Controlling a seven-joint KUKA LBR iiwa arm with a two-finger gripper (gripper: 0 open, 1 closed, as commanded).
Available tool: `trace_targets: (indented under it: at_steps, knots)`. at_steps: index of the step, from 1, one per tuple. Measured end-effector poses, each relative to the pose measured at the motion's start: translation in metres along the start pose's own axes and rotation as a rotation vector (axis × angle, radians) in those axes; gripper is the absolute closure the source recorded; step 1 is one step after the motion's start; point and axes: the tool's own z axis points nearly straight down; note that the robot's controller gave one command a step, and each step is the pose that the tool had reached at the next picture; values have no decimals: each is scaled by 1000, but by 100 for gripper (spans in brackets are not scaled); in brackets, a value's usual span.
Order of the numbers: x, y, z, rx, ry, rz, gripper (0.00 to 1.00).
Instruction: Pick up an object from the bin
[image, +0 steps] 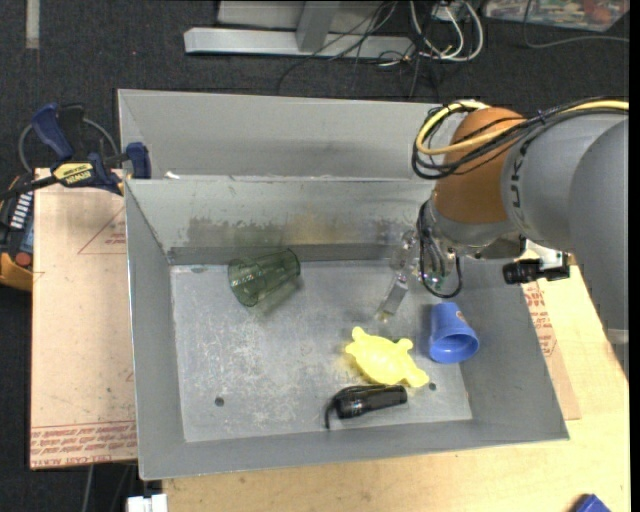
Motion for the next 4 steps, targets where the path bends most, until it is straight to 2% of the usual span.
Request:
trace_targets:
  at_steps: [1,2,3,4]
  knots:
    - [93,-19,20,-1,-6,-285,0]
    - [24,-23,26,-3,-5,158,100]
    - [25,-23,26,-3,-5,157,100]
    - [27,-24,18,0,1,156,100]
